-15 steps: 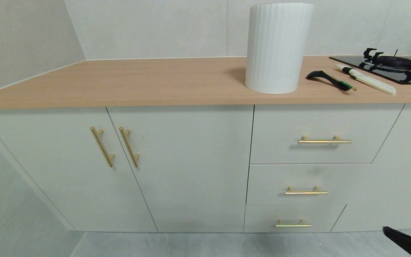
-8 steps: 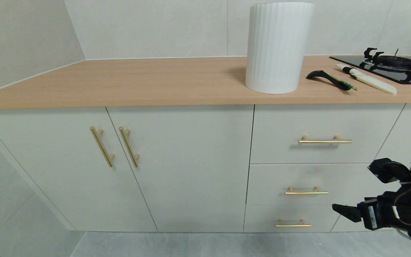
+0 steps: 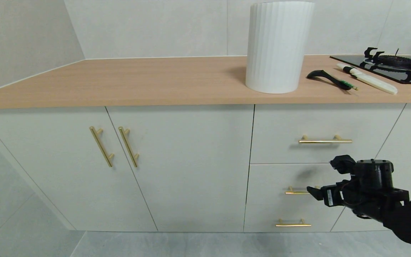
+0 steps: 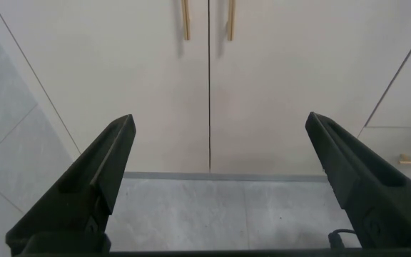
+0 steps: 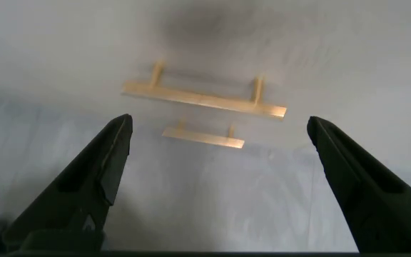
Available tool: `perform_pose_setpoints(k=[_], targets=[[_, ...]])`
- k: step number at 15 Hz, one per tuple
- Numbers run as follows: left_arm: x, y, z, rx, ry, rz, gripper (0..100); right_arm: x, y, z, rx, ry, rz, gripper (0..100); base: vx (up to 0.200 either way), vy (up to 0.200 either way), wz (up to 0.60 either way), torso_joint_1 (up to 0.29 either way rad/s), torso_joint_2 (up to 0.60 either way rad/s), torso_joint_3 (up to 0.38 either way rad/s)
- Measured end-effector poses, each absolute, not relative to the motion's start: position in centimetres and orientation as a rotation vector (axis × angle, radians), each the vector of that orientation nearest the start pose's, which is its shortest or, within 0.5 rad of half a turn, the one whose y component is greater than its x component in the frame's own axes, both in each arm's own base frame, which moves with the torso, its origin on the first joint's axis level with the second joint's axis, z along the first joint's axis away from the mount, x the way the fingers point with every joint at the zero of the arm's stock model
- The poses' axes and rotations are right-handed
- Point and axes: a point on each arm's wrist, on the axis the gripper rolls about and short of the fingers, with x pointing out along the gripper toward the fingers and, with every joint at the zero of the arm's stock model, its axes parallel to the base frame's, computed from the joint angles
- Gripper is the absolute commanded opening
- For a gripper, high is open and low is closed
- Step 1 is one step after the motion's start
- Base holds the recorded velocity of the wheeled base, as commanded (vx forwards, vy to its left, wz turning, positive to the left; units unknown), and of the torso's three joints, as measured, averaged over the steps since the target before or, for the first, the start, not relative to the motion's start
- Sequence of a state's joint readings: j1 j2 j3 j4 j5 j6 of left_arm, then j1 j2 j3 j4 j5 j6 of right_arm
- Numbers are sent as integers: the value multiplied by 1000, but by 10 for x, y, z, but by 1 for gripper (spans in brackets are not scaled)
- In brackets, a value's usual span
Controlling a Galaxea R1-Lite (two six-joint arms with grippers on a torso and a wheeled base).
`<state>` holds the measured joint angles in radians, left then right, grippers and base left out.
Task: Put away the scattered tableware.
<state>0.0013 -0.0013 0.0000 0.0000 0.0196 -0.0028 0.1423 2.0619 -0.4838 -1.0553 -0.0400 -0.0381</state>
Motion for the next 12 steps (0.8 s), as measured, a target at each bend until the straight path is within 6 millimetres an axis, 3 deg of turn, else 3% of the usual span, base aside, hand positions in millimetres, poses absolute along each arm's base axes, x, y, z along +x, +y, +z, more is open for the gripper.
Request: perform_pose_setpoints(k=[4, 12], targets=[[-23, 0, 75, -3, -1, 21, 100, 312, 42, 14, -81, 510, 58, 100, 0, 0, 0, 0, 0, 0], [-23, 0, 75, -3, -1, 20, 100, 331, 44, -12, -43, 482, -1, 100, 0, 0, 0, 0, 0, 0]])
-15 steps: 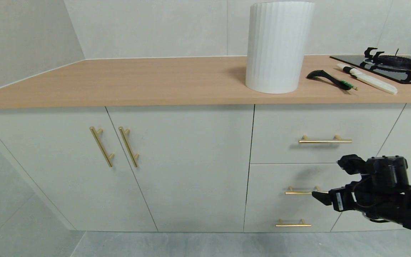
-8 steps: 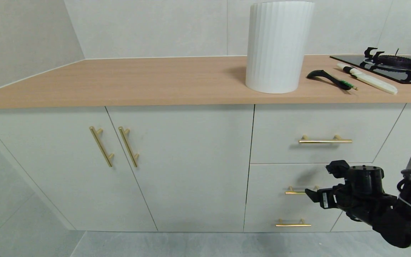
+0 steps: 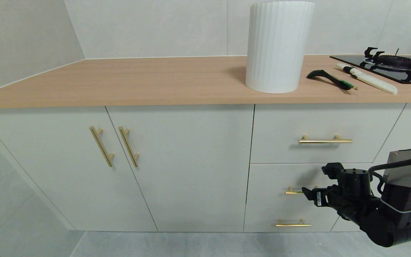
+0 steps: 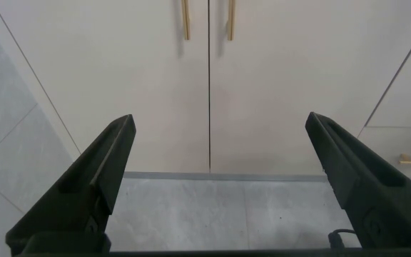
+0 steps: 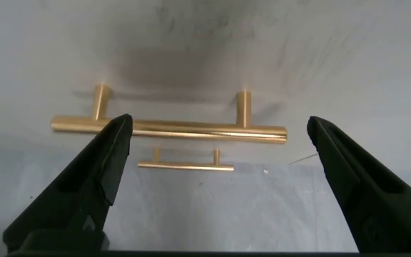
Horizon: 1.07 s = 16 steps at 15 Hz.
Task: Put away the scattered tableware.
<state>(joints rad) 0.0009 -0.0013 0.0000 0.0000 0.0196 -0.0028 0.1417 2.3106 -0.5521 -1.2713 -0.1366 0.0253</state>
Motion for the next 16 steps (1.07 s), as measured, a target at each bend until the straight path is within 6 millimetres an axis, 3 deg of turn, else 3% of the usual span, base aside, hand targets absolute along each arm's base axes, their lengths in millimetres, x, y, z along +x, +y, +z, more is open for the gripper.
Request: perform_pose_setpoints(k=[8, 16], targets=[[-23, 0, 75, -3, -1, 20, 100, 334, 44, -32, -53, 522, -13, 100, 0, 0, 0, 0, 0, 0], [-23, 0, 75, -3, -1, 20, 100, 332, 44, -37, -61, 548, -14, 100, 0, 0, 0, 0, 0, 0]])
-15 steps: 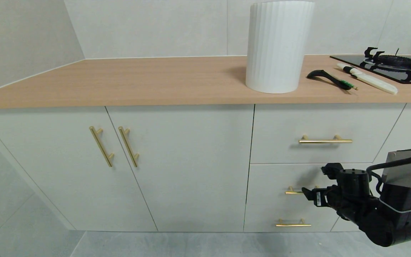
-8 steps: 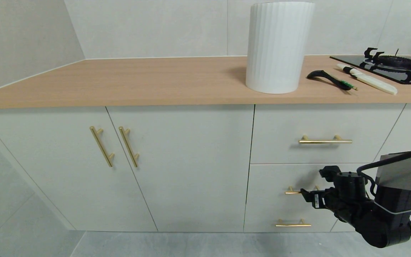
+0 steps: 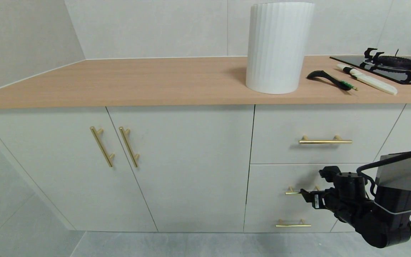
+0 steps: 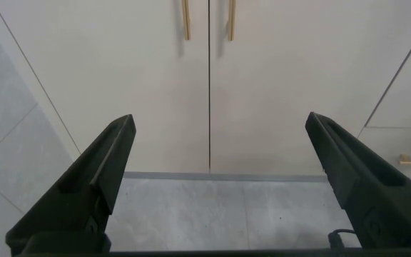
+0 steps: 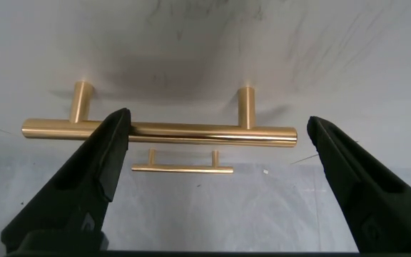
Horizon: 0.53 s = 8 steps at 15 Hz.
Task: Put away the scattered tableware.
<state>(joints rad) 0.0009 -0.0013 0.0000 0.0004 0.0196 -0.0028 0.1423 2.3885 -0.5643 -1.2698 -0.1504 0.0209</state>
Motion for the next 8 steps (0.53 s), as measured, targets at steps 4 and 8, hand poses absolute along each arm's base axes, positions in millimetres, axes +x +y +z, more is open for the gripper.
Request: perform_pose_setpoints(k=[4, 8], targets=[[-23, 0, 75, -3, -1, 21, 100, 331, 44, -39, -66, 565, -19, 100, 0, 0, 0, 0, 0, 0], [-23, 0, 75, -3, -1, 20, 100, 330, 44, -39, -69, 567, -27, 100, 0, 0, 0, 0, 0, 0]])
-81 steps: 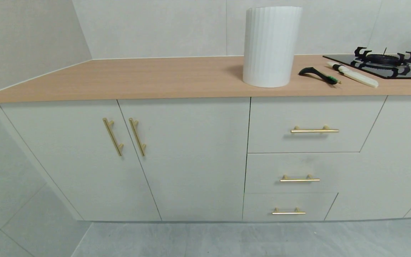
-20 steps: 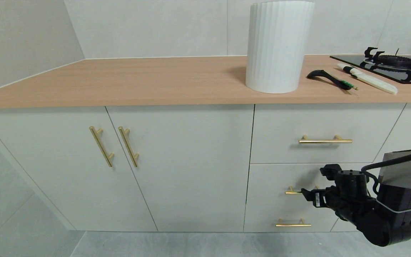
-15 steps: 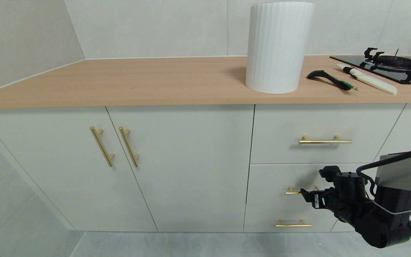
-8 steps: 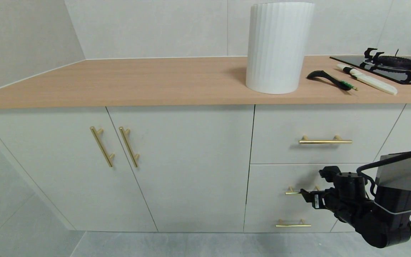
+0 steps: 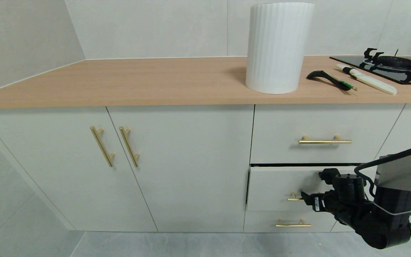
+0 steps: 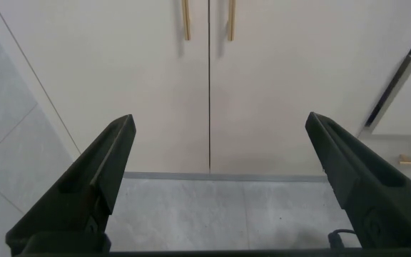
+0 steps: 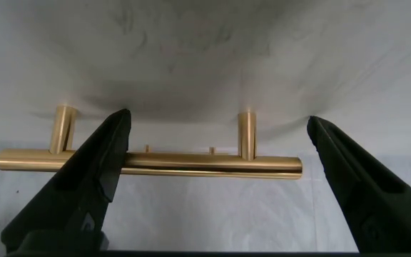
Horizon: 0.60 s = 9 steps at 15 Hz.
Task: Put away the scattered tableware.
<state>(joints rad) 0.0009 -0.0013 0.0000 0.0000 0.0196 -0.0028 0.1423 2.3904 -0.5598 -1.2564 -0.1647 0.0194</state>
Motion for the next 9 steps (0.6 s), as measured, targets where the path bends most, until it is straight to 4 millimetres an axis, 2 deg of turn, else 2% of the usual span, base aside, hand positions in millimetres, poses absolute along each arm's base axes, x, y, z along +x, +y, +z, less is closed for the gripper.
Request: perform_pose_setpoints(k=[4, 7, 9], targets=[[-23, 0, 75, -3, -1, 21, 100, 323, 43, -33, -75, 602, -26, 100, 0, 0, 0, 0, 0, 0], [-23, 0, 75, -3, -1, 21, 100, 310, 41, -16, -85, 673, -12, 100, 0, 0, 0, 0, 0, 0], [-23, 0, 75, -3, -1, 21, 100, 299, 42, 3, -82, 709, 19, 100, 0, 0, 0, 0, 0, 0]])
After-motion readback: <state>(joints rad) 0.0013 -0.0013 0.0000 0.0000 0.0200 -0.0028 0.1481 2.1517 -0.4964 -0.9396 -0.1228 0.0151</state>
